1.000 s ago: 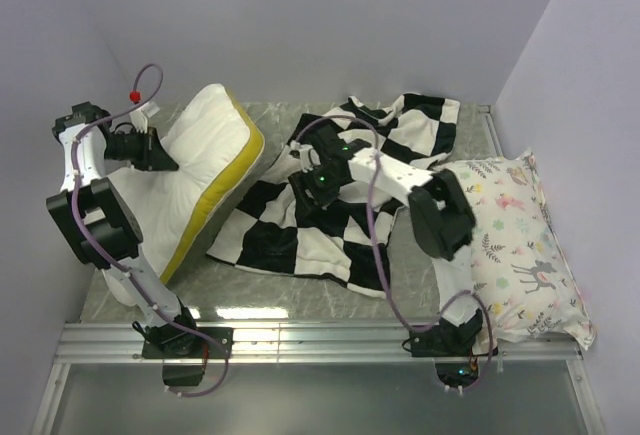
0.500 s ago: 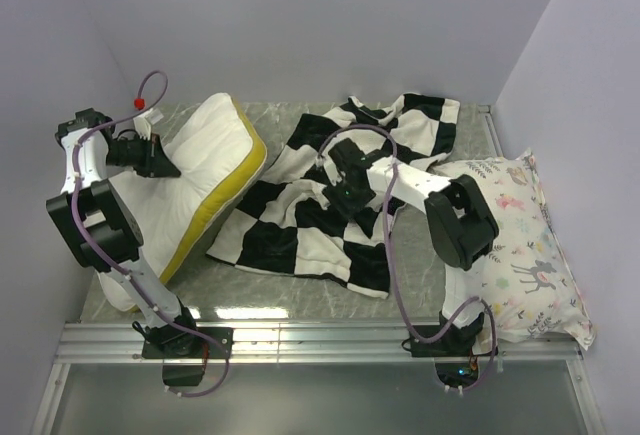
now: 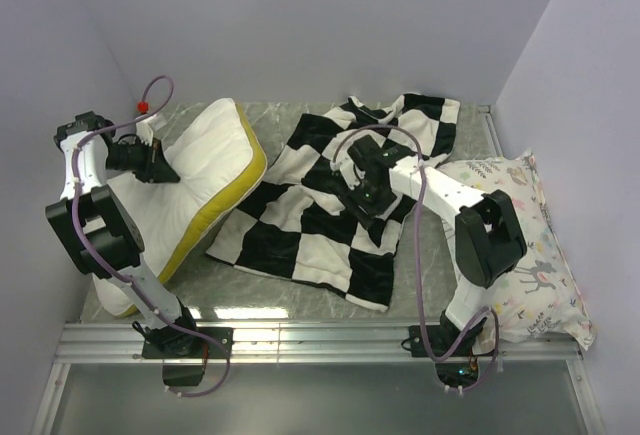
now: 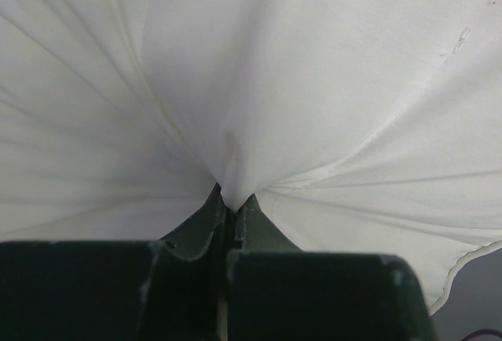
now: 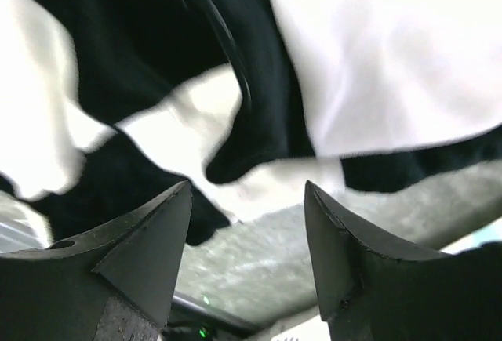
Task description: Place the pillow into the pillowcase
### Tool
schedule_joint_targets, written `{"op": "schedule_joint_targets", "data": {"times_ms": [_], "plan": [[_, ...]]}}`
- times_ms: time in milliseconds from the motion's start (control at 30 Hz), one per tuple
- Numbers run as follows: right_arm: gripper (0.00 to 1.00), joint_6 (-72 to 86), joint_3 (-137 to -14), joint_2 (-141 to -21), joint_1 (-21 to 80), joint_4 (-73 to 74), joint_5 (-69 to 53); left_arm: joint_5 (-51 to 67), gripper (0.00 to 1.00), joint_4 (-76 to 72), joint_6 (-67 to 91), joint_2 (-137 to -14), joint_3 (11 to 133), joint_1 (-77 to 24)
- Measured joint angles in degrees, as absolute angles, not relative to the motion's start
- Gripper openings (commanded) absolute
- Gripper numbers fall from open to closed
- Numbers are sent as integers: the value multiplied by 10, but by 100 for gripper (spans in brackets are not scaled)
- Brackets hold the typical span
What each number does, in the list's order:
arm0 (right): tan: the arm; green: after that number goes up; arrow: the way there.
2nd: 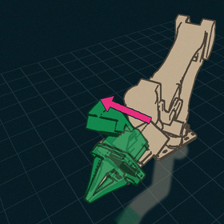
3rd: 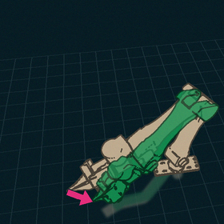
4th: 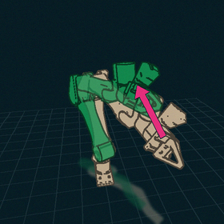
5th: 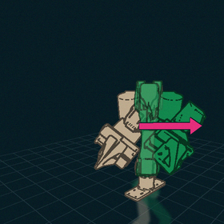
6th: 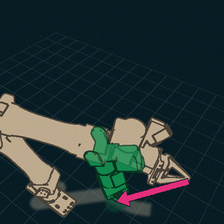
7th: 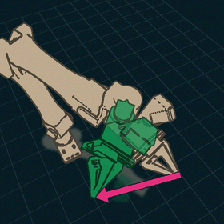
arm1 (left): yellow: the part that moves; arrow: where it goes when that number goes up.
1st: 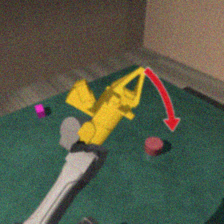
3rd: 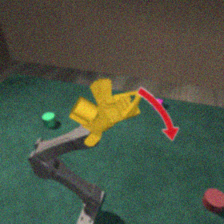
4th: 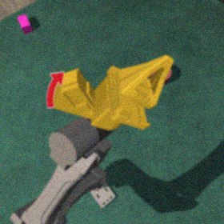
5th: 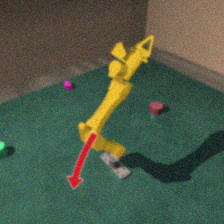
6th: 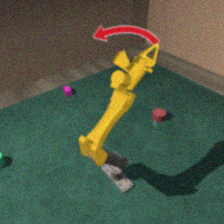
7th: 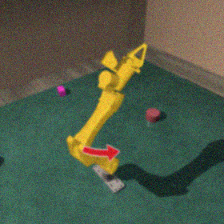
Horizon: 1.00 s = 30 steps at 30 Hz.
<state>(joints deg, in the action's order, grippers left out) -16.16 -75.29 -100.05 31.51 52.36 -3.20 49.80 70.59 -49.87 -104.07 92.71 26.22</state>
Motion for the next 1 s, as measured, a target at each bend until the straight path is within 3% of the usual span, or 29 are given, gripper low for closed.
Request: {"op": "schedule_joint_targets", "data": {"times_ms": [267,633,833,1000], "plan": [[68,-121,-876,-1053,319,477,-107,500,0,717,-507,-1040,916,262],[68,-96,-923,-1166,362,429,-122,517,0,745,-508,-1040,936,262],[40,-84,-923,-1194,374,415,-69,517,0,746,-514,-1040,936,263],[4,-78,-926,-1194,371,411,-15,515,0,745,-520,-1037,928,263]]}}
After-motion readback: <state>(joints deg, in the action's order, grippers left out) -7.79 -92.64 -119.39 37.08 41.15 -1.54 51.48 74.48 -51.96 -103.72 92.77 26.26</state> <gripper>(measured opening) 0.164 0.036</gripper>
